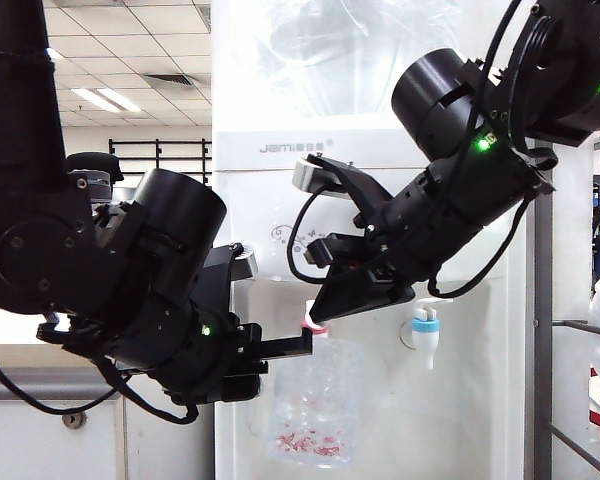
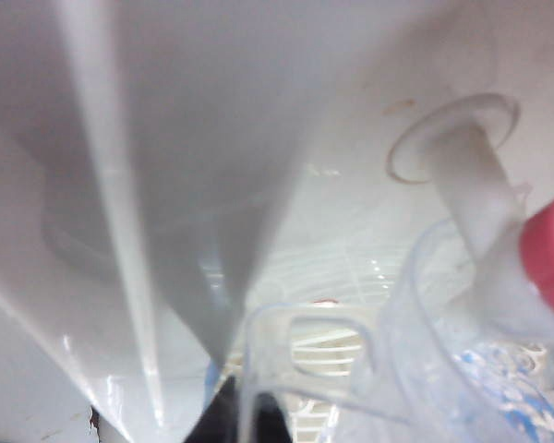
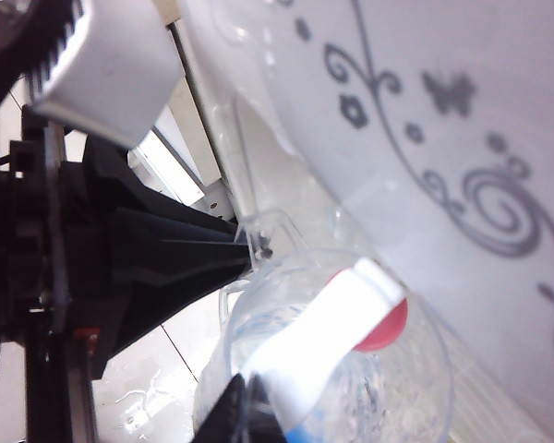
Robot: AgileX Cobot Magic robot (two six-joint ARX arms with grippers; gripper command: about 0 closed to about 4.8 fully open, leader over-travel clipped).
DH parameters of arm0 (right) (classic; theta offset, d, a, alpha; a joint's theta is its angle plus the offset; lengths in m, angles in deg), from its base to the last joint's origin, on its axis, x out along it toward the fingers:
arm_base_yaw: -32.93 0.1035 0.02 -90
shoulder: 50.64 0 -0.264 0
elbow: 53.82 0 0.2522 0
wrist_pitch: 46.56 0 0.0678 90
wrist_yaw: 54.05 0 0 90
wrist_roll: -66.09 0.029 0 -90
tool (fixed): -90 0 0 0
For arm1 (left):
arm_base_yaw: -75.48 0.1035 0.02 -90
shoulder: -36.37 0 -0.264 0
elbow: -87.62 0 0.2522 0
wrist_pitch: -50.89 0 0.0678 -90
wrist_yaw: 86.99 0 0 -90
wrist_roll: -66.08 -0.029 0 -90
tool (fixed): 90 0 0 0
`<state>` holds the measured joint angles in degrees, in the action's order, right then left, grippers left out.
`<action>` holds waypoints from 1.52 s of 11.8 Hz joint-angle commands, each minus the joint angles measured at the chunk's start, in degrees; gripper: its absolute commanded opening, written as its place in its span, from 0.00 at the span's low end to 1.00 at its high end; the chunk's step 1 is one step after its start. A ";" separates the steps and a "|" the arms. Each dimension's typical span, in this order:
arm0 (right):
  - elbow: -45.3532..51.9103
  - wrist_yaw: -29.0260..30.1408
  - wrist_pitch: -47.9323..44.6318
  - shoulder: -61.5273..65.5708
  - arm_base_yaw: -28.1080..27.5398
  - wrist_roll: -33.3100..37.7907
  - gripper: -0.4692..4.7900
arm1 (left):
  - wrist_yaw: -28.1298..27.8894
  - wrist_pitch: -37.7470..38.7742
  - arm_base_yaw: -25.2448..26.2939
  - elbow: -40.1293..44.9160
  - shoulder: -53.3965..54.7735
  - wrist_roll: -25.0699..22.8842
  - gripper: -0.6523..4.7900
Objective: Pick up the plastic mug from the left desk, go to the hot water outlet of the water dispenser, press the vertical switch to get some water, then put the mug back on the desk.
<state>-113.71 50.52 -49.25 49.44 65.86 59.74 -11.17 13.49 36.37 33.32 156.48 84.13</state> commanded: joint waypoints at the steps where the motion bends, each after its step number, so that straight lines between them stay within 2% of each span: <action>1: 0.04 -0.96 1.20 0.37 -0.02 -0.13 0.08 | 0.02 -2.49 -0.11 -0.24 -0.42 0.39 0.11; 11: 0.02 -0.83 0.96 -0.17 -0.02 -0.13 0.08 | 0.02 -2.49 -0.11 -0.24 -0.42 0.39 0.11; 15: -0.07 -0.11 2.29 -12.63 -0.15 0.70 0.08 | 0.04 -2.49 -0.11 -0.04 -0.42 0.39 0.11; 18: -0.07 -0.15 11.45 -26.69 -0.15 1.44 0.08 | 0.04 -2.49 -0.11 -0.04 -0.42 0.39 0.11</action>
<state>-113.62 50.46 -41.23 25.06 65.68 60.50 -11.17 13.43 36.37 33.43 156.48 84.13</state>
